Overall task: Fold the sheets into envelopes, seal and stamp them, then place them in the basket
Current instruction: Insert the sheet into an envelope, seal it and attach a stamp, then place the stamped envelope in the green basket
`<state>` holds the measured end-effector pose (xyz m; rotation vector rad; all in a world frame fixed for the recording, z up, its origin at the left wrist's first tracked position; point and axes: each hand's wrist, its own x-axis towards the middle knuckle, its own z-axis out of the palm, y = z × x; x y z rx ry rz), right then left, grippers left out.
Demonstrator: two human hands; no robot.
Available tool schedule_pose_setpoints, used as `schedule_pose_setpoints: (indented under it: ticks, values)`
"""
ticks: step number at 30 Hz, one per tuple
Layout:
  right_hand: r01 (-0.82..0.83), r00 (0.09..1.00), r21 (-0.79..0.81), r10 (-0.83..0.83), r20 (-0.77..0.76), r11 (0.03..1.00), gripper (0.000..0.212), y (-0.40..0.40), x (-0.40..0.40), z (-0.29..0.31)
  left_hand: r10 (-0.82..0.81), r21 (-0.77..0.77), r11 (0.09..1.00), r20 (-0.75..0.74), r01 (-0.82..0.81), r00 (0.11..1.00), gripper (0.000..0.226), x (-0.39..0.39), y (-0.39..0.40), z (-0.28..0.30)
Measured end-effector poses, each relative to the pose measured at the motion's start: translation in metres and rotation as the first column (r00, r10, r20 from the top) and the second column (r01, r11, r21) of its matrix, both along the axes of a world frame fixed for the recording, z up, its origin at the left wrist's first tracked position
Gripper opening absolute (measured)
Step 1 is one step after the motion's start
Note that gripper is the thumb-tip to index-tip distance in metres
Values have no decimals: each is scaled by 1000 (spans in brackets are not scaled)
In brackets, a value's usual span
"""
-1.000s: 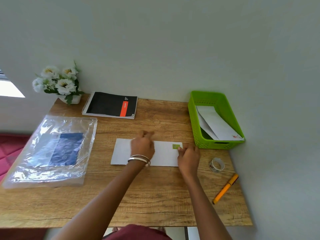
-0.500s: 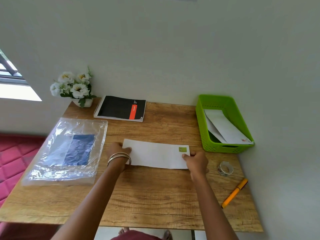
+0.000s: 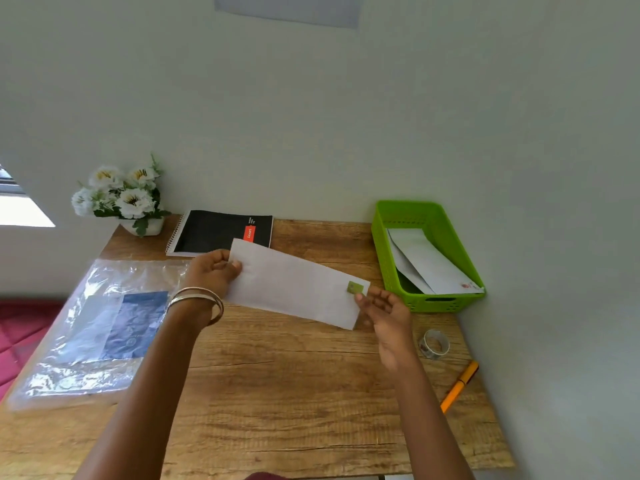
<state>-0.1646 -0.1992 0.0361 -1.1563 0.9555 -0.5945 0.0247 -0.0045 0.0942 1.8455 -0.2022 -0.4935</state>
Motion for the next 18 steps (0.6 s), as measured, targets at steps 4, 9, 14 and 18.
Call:
schedule_pose_setpoints:
  ticks: [4, 9, 14, 18]
  values:
    - [-65, 987, 45, 58, 152, 997, 32, -2, 2, 18, -15, -68, 998, 21, 16, 1000, 10, 8, 1, 13]
    - [-178, 951, 74, 153, 268, 981, 41, 1, 8, 40, 9, -179, 984, 38, -2, 999, 13, 14, 0, 30]
    - [-140, 951, -31, 143, 275, 990, 31, 0, 4, 60, 15, -230, 973, 49, -4, 999, 15, 25, -7, 44]
    - [-21, 959, -107, 50, 280, 994, 20, -9, -9, 73, 6, -250, 968, 20, -1, 1000, 14, 19, -33, 54]
